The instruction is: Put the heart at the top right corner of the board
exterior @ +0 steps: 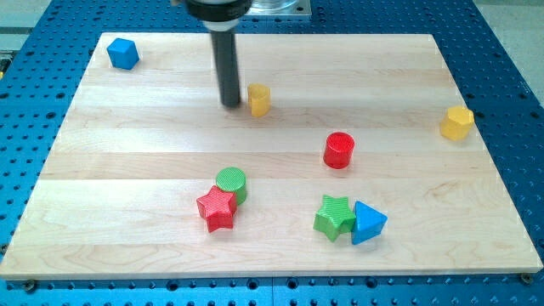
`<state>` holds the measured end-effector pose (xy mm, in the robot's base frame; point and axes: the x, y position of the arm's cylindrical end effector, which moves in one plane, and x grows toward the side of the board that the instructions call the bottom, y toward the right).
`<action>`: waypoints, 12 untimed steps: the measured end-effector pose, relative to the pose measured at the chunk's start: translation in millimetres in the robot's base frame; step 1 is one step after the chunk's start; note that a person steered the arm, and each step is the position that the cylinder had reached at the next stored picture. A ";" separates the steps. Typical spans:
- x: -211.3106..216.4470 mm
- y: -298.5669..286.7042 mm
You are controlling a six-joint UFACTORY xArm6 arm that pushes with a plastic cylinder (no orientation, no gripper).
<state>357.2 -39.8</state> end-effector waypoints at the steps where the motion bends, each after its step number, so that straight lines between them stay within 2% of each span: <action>1: 0.7 80.0; 2: -4.7 155.1; 3: -4.7 178.7; 4: -4.7 137.8; 6: 1.7 -14.8; 7: 26.6 -14.6; 8: 48.8 38.6; 9: 34.4 111.9; 10: 30.3 149.7; 11: 30.3 154.3; 12: 7.5 154.3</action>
<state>364.7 114.5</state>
